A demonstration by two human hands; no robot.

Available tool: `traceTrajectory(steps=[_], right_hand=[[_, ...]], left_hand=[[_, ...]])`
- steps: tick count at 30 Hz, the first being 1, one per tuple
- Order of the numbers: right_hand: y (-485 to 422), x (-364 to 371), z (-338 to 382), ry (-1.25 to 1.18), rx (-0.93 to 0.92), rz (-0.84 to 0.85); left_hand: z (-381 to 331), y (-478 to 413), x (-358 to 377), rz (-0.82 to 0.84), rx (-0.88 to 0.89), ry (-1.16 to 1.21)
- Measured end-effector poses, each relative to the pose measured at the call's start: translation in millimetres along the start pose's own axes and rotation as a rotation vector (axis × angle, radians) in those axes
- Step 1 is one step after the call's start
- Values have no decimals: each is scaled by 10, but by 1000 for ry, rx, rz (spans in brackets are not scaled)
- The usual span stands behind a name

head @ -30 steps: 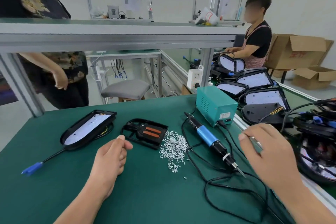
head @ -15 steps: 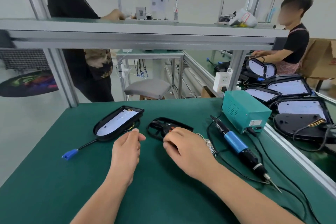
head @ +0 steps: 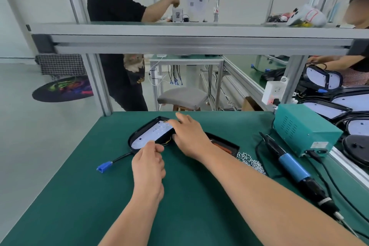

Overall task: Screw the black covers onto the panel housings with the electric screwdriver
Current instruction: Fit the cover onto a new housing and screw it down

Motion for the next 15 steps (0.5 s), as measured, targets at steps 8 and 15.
traceTrajectory(steps=[8, 15], right_hand=[[375, -152, 247, -72, -132, -137], [1244, -429, 580, -109, -185, -67]], left_hand=[[-582, -49, -483, -254, 348, -17], [-687, -389, -824, -240, 168, -591]])
Point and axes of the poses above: each hand's wrist, its own y-axis away from the middle knuckle, its own x-axis out of the palm, z = x × y, the point moved 6 cm from there along -y, towards the middle knuckle, and after that the axes turned 11 degrees about -x, right-handed, at the moved point
